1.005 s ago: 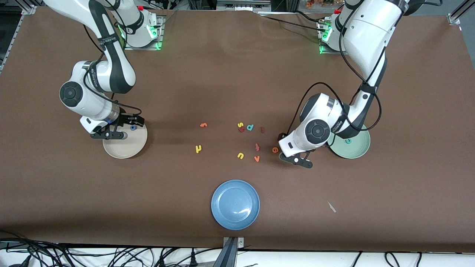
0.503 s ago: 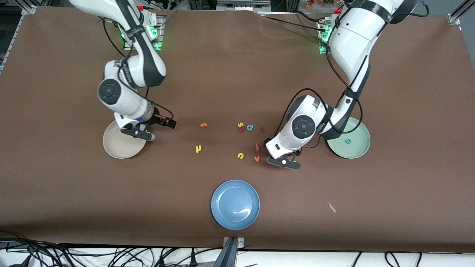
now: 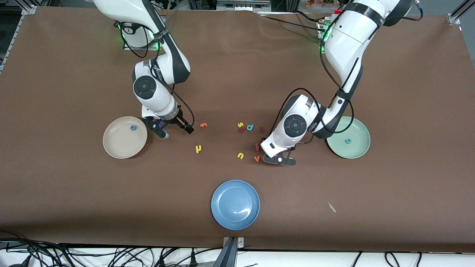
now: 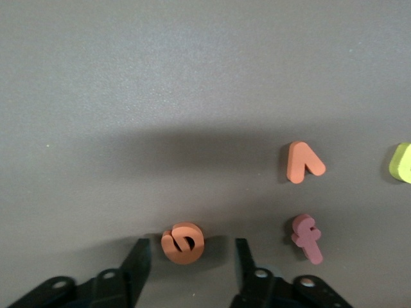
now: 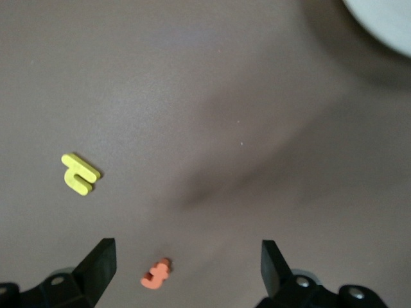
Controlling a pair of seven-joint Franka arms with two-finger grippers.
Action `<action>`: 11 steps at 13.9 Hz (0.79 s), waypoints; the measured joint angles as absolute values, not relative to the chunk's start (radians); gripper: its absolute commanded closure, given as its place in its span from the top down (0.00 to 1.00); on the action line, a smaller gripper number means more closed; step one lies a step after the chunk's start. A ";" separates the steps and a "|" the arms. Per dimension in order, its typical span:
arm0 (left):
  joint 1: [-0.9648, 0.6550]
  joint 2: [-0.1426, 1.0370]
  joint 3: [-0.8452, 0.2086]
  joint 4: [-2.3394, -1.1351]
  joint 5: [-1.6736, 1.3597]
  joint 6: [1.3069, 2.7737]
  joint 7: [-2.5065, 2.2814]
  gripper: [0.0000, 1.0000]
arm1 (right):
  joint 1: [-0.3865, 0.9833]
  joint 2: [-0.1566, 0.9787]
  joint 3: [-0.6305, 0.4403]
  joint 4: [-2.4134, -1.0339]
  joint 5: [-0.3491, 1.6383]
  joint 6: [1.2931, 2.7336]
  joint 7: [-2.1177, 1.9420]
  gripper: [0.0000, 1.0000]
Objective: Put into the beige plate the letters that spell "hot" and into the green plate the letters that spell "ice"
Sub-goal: 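Carry the orange e to the green plate while the right gripper reaches the f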
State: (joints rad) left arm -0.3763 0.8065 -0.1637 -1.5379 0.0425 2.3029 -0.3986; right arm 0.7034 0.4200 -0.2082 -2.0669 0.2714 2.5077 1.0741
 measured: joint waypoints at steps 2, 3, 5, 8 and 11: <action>-0.376 0.810 -0.161 -1.538 0.066 2.316 -0.403 0.48 | 0.725 0.441 -0.202 -2.067 0.271 2.552 1.179 1.00; -0.376 0.811 -0.160 -1.538 0.076 2.317 -0.407 0.43 | 0.738 0.453 -0.200 -2.067 0.272 2.574 1.224 1.00; -0.376 0.811 -0.160 -1.538 0.079 2.317 -0.408 0.14 | 0.761 0.471 -0.197 -2.065 0.274 2.596 1.293 1.00; -0.374 0.811 -0.159 -1.538 0.079 2.318 -0.410 0.04 | 0.775 0.491 -0.195 -2.055 0.303 2.604 1.320 0.99; -0.374 0.811 -0.159 -1.537 0.079 2.317 -0.410 0.02 | 0.792 0.526 -0.191 -2.025 0.329 2.606 1.342 0.99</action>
